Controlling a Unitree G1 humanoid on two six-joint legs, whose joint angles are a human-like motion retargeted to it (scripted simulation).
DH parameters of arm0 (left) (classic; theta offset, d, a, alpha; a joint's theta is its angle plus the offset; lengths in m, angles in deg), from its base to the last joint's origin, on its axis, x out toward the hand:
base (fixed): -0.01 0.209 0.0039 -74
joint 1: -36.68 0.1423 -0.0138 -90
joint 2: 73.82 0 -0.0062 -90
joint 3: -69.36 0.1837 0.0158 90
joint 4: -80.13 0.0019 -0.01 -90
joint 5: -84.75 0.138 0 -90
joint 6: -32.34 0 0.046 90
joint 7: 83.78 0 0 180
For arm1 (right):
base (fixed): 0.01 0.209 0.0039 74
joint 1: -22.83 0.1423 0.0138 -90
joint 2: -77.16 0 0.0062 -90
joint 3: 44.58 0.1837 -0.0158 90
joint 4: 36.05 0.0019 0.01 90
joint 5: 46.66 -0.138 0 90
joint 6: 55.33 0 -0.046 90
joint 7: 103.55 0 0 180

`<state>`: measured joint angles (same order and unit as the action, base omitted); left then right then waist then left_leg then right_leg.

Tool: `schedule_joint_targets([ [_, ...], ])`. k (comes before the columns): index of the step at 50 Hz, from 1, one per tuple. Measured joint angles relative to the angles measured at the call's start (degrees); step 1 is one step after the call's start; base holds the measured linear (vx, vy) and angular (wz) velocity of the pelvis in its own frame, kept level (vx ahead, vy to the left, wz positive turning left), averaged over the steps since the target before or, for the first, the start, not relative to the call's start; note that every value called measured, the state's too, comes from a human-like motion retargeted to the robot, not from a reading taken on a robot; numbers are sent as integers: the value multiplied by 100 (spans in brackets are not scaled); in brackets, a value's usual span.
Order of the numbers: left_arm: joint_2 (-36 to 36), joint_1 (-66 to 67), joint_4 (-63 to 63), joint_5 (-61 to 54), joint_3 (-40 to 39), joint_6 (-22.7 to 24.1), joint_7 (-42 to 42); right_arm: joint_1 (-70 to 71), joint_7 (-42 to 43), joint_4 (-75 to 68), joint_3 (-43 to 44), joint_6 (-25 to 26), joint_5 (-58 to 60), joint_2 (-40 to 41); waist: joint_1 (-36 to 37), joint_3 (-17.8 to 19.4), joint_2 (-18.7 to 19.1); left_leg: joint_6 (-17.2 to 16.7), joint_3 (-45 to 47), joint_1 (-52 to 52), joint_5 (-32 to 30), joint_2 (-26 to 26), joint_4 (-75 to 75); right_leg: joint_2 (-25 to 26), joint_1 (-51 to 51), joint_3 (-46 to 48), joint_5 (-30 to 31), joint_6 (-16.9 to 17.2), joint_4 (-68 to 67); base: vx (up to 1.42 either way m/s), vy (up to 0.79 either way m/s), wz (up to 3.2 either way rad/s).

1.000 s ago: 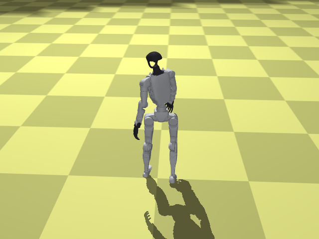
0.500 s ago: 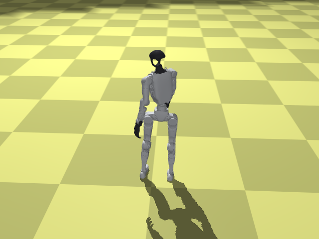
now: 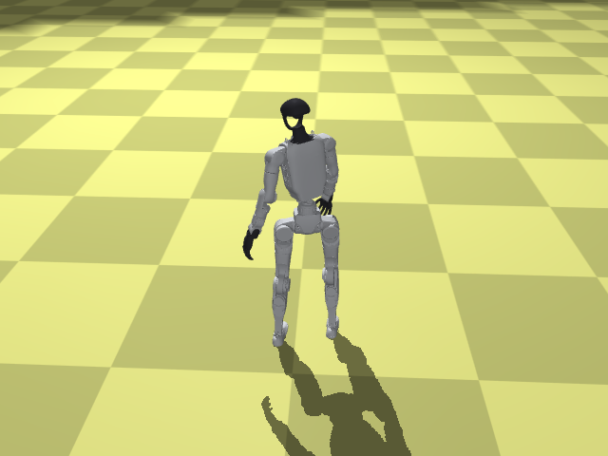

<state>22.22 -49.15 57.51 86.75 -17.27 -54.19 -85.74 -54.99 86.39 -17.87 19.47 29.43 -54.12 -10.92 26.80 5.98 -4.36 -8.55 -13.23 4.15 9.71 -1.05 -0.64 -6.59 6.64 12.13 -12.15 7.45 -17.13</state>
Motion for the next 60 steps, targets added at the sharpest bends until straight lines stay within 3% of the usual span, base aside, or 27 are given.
schedule_joint_targets([
  [4, 79, -149, 191, -366, 44, 145, -15, -25, -12, -51, -42, 75, 162, 25, -99, 6, -162, 199, -28, 60, 135, 196, -147, -9, -85, -477, 885, 305, 897, 28, -14, 3],
  [10, 80, 120, 498, -242, 52, 50, 82, 3, -40, -73, -99, 220, 415, 94, 251, 126, -404, 853, 145, -240, 59, 572, -1124, -180, -346, -665, 801, 444, 931, 28, -15, -31],
  [12, 21, 378, 514, -167, -3, 39, 147, 12, -46, -65, -123, 223, 466, 102, 436, 172, -487, 910, 170, -496, 212, 752, -1447, -258, -440, -763, 822, 562, 1003, 27, -7, -42],
  [17, -48, 919, 574, -89, -302, 56, 391, 145, -157, -26, -145, 159, 535, 167, 925, 111, -536, 697, 643, -967, 356, 445, -944, 32, -524, -948, 833, 755, 1088, 27, -10, -48],
  [22, 43, 1253, 711, -69, -429, 85, 677, 131, -276, 12, -210, 59, 371, 196, 1185, -25, -653, 532, 615, -1188, -659, 335, 31, 157, -626, -892, 594, 755, 1042, 29, 6, 2],
  [25, 116, 1387, 737, -57, -381, 54, 693, -23, -238, 38, -239, 32, 220, 130, 1178, -25, -770, 608, 500, -1112, -559, 547, -46, -56, -782, -744, 342, 755, 927, 31, 21, 54],
  [32, 312, 976, 733, 79, -269, -70, 384, -35, -95, 27, -180, -55, -81, 75, 828, 16, -554, 372, 30, -502, -367, 276, 180, 219, -875, -368, 140, -2, 160, 27, 6, 57],
  [35, 254, 824, 607, 51, -270, -44, 245, -43, -64, 51, -152, -111, -134, 51, 611, -63, -365, 187, -65, -274, -343, 77, 297, 249, -601, -44, -78, -87, -256, 25, -2, 31],
  [40, 113, 577, 421, -161, -213, 57, 202, 3, -72, 60, -123, -119, -121, 52, 224, -152, -257, 31, -120, -85, -204, 55, 281, 42, -334, 516, -77, 230, 293, 26, -7, 18],
  [44, 69, 469, 298, -220, -73, 121, 235, 24, -109, 41, -107, -30, -6, 88, 84, -155, -309, 150, -112, 29, 13, 243, 111, -95, -264, 270, 812, 448, 845, 27, -11, -3],
  [53, -117, 716, 193, -33, -80, -50, 334, 172, -84, -38, -65, 217, 285, 147, 505, 18, -431, 822, 622, -414, 201, 722, -1079, -340, -457, -316, 645, 527, 832, 24, -10, -53],
  [57, -161, 965, 234, 191, -78, -55, 469, 188, -182, -8, -53, 211, 351, 163, 711, 50, -538, 817, 1036, -849, 390, 741, -881, -391, -532, -446, 641, 741, 948, 25, -1, -41],
  [60, -128, 1039, 341, 344, -129, -23, 540, 209, -252, -1, -69, 133, 324, 196, 877, 21, -574, 659, 988, -1025, -13, 602, -180, -256, -616, -490, 553, 755, 1034, 27, 3, -36],
])
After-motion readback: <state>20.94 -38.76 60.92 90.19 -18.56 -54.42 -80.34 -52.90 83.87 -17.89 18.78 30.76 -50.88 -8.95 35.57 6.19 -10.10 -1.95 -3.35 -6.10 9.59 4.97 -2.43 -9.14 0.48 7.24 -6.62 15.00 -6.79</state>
